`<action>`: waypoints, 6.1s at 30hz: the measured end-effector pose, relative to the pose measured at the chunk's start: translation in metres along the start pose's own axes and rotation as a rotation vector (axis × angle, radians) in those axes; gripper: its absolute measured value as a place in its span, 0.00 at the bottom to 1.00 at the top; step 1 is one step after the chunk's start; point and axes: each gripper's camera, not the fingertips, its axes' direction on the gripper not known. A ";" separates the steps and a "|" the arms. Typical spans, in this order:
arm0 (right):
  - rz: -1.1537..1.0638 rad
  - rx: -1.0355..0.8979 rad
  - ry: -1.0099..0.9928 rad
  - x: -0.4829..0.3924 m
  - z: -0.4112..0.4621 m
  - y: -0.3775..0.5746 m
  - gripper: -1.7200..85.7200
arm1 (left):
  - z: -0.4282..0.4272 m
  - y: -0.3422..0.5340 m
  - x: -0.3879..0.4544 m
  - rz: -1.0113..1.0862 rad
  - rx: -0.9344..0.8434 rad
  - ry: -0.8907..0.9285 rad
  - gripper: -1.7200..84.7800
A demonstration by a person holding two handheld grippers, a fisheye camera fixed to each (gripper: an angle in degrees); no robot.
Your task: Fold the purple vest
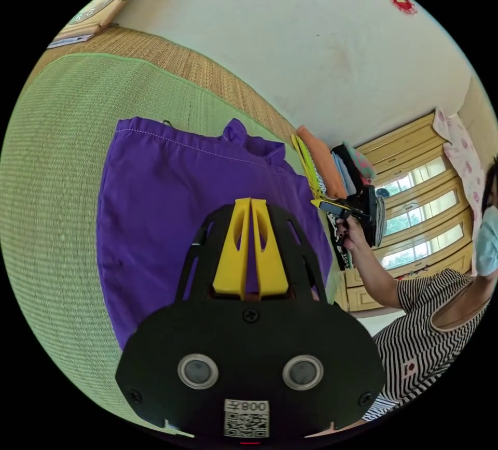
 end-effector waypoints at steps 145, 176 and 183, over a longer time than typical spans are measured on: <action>0.338 0.328 -0.576 0.164 -0.088 0.063 0.03 | 0.115 0.149 0.243 0.280 -0.011 0.111 0.03; -0.136 -0.267 -0.187 -0.294 0.259 -0.149 0.04 | -0.099 0.308 -0.119 -0.479 0.275 0.209 0.03; -0.252 -0.145 -0.132 -0.336 0.212 -0.137 0.04 | -0.122 0.326 -0.133 -0.470 0.304 0.250 0.04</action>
